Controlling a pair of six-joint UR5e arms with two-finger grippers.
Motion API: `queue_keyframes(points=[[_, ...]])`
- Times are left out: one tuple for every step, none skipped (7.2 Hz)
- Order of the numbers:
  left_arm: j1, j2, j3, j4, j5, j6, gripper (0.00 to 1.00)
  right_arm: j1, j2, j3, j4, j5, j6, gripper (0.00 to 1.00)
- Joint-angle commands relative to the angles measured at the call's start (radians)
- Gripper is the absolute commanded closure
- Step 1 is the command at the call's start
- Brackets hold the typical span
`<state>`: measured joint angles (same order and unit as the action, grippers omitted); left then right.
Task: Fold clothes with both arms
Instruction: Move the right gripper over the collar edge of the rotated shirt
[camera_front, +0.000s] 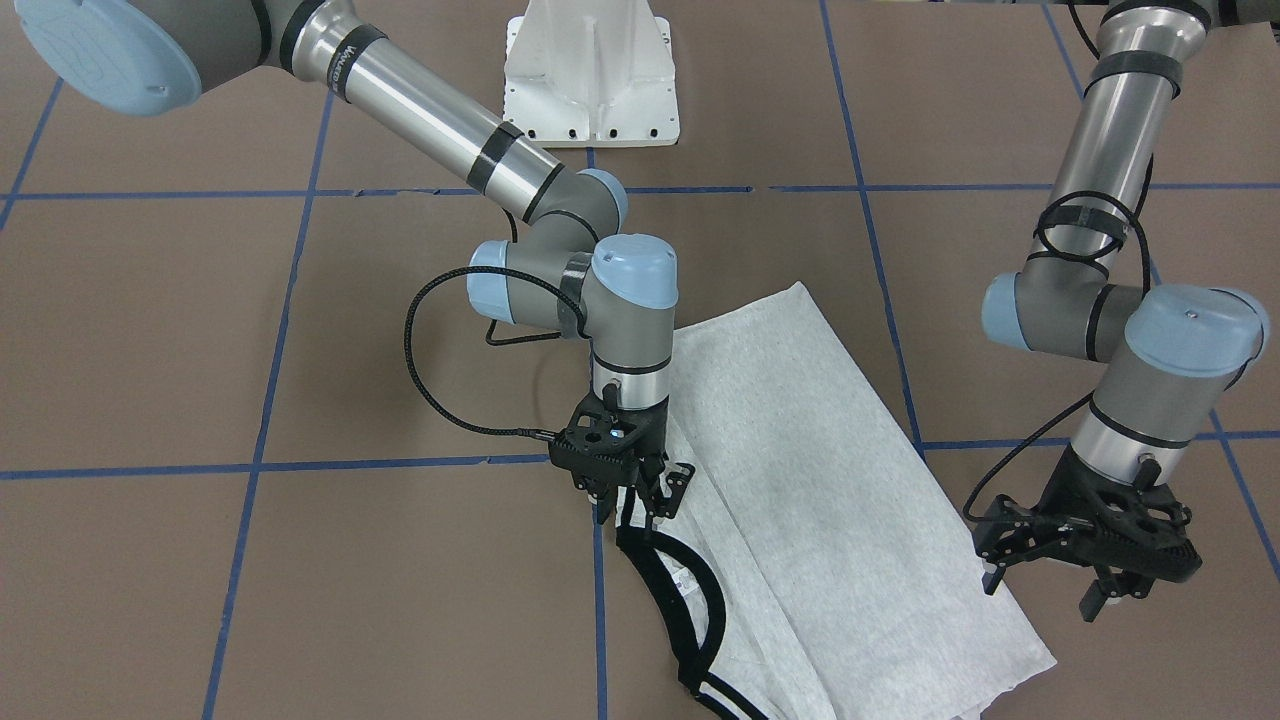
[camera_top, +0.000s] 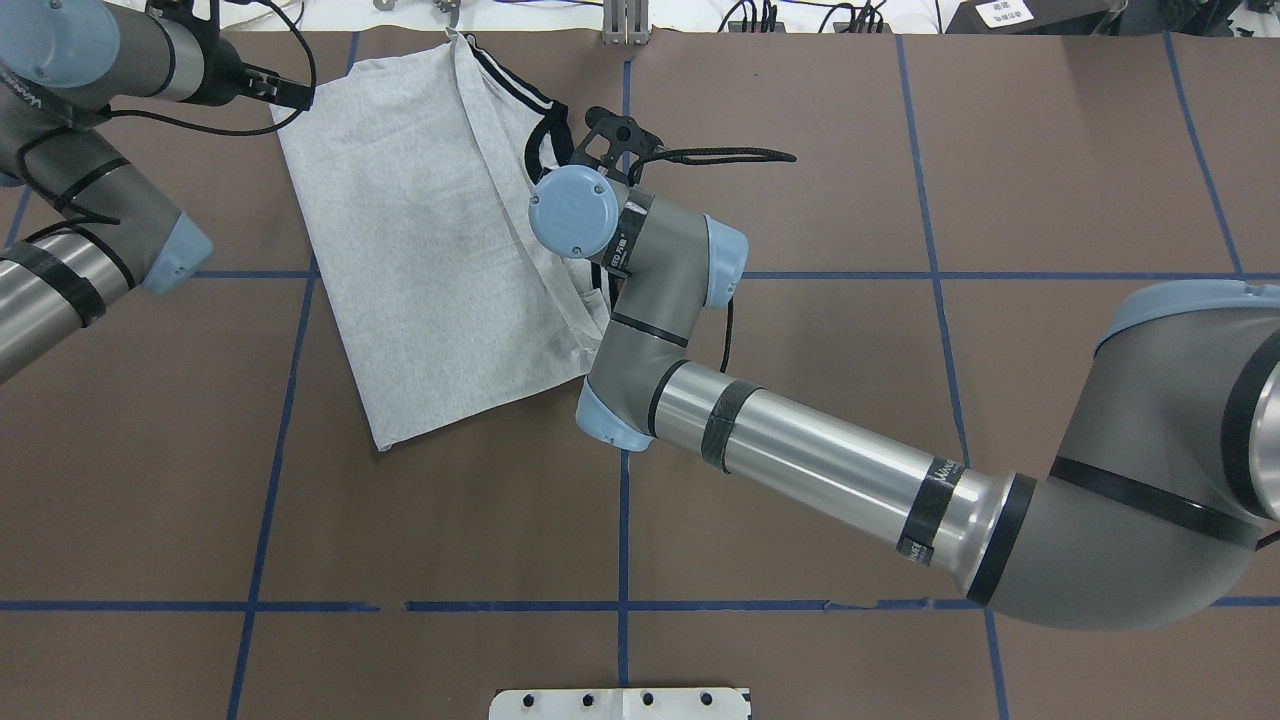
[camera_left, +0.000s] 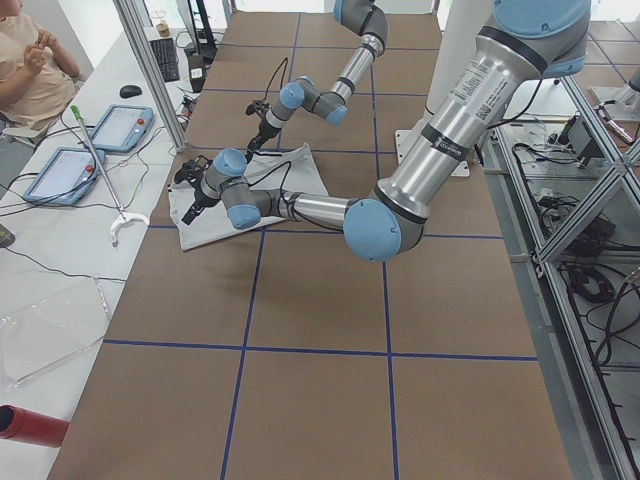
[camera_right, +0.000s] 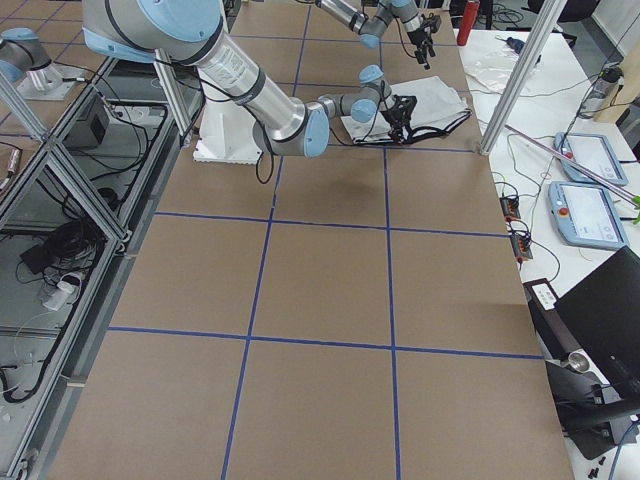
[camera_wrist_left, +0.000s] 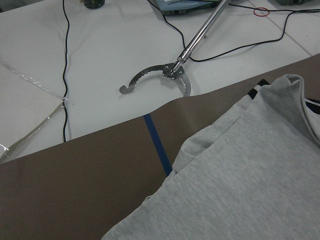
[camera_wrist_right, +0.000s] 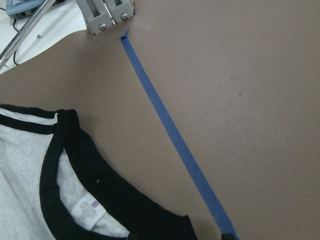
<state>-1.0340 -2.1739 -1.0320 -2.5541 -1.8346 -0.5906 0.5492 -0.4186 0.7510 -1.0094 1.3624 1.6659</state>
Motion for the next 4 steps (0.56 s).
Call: queue_keyframes(points=[[0.0, 0.003, -0.002, 0.0, 0.0, 0.0, 0.0, -0.003, 0.003, -0.007, 0.0, -0.003, -0.002, 0.39], [0.002, 0.003, -0.003, -0.002, 0.0, 0.0, 0.0, -0.003, 0.003, -0.013, -0.002, -0.003, -0.005, 0.4], [0.002, 0.003, -0.002, -0.002, 0.0, 0.0, 0.0, -0.005, 0.004, -0.013, -0.002, -0.003, -0.006, 0.41], [0.005, 0.005, -0.003, -0.002, 0.0, 0.0, 0.0, -0.005, 0.004, -0.013, -0.002, -0.003, -0.008, 0.41]])
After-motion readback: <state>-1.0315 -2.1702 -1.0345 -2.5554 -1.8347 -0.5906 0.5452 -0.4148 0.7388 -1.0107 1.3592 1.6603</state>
